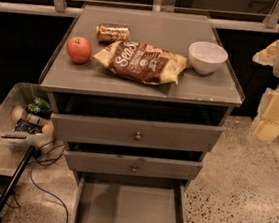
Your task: Place brown chip bag into bottom drawer
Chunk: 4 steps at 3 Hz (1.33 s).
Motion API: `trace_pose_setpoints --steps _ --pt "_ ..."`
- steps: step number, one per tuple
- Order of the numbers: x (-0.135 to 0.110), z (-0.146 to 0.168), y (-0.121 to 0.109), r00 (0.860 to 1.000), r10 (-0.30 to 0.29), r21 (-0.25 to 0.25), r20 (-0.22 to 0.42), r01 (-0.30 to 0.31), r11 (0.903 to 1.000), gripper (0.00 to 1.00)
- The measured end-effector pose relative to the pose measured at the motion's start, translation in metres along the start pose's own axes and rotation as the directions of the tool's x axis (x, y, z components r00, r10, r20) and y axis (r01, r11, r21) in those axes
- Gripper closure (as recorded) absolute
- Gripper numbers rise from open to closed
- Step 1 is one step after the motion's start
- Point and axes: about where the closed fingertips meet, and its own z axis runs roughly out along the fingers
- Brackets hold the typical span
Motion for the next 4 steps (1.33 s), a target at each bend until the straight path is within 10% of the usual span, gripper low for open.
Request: trace_pose_setpoints --steps 2,4 --pt "-0.028 0.006 -0.011 0.999 -0.038 0.044 0.030 0.037 0.9984 0.00" --pt "-0.052 0.017 -0.074 0.988 0.035 0.097 0.150 -0.050 0.9941 0.00"
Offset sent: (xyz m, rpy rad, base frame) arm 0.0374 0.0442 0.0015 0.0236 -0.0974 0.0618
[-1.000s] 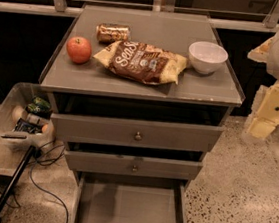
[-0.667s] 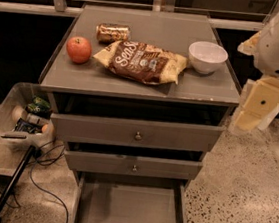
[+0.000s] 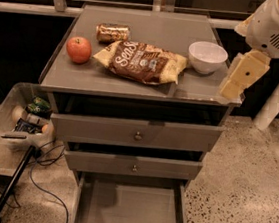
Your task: Place brown chip bag into bottom drawer
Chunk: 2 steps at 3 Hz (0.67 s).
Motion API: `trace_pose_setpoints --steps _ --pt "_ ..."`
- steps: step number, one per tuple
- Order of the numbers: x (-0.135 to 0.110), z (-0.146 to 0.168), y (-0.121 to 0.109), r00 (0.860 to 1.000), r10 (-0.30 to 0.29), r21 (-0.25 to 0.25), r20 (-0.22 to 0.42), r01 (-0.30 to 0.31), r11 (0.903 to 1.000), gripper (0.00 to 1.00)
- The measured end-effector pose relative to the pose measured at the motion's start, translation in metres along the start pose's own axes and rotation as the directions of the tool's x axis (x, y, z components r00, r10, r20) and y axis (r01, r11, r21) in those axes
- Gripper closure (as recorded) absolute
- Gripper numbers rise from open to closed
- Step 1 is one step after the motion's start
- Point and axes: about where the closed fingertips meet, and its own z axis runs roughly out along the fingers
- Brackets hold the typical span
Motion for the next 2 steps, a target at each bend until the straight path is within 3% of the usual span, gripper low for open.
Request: trace_pose_setpoints --steps 1,2 --pt "-0.002 0.001 0.000 1.000 -0.008 -0.001 0.004 0.008 1.0000 0.00" --pt "-0.039 0.017 -0.011 0.996 -0.030 0.024 0.081 0.029 0.9993 0.00"
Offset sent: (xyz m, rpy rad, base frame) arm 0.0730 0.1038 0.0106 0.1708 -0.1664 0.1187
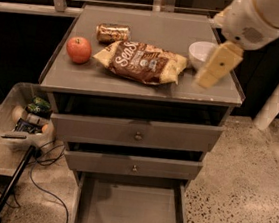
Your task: Place brown chip bag into bottom drawer
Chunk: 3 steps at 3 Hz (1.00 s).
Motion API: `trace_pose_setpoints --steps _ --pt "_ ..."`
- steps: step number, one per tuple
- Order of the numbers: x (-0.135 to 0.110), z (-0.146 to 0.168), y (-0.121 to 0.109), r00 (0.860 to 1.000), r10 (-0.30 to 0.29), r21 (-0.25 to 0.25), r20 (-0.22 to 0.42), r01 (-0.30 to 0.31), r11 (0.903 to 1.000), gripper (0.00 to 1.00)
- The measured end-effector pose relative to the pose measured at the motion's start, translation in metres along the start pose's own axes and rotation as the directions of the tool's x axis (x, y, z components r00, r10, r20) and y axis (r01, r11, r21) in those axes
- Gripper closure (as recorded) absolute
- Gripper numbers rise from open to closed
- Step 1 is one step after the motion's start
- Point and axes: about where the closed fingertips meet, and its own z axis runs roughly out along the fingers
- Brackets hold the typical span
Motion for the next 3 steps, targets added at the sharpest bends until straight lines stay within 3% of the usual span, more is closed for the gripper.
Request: trace_pose_setpoints --steps 1,2,3 --pt "-0.056 0.031 -0.006 0.991 -0.013 0.026 0.133 0.009 0.9996 0.00" --pt "-0.088 0.058 -0.014 0.982 -0.015 0.024 0.190 0.011 0.9997 0.00" --pt "-0.100 0.089 -0.013 0.987 -0.032 0.007 0.156 0.031 0.9995 0.00"
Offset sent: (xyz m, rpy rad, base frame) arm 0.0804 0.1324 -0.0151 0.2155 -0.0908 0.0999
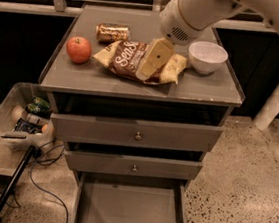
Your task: Place brown chip bag into bottom drawer
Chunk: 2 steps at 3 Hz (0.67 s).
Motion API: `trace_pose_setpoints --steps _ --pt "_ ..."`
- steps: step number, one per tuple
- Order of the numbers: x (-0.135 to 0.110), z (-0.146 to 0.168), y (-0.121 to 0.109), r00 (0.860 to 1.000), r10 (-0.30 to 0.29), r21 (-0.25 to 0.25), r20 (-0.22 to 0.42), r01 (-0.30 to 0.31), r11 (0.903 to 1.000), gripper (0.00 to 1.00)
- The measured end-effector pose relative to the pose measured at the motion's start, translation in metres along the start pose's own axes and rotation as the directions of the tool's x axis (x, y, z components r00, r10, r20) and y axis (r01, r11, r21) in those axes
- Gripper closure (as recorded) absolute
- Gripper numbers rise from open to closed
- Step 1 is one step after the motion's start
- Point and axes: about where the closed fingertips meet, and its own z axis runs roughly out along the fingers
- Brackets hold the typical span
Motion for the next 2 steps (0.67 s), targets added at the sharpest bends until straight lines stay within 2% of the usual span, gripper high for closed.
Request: trace_pose_setpoints --steps 1,2 --pt "0.014 0.029 -0.011 0.998 0.013 -0.017 -0.054 -0.014 0.9998 0.00" --pt "0.023 0.051 -0.024 0.996 0.030 -0.027 -0.080 -0.032 0.9991 0.00"
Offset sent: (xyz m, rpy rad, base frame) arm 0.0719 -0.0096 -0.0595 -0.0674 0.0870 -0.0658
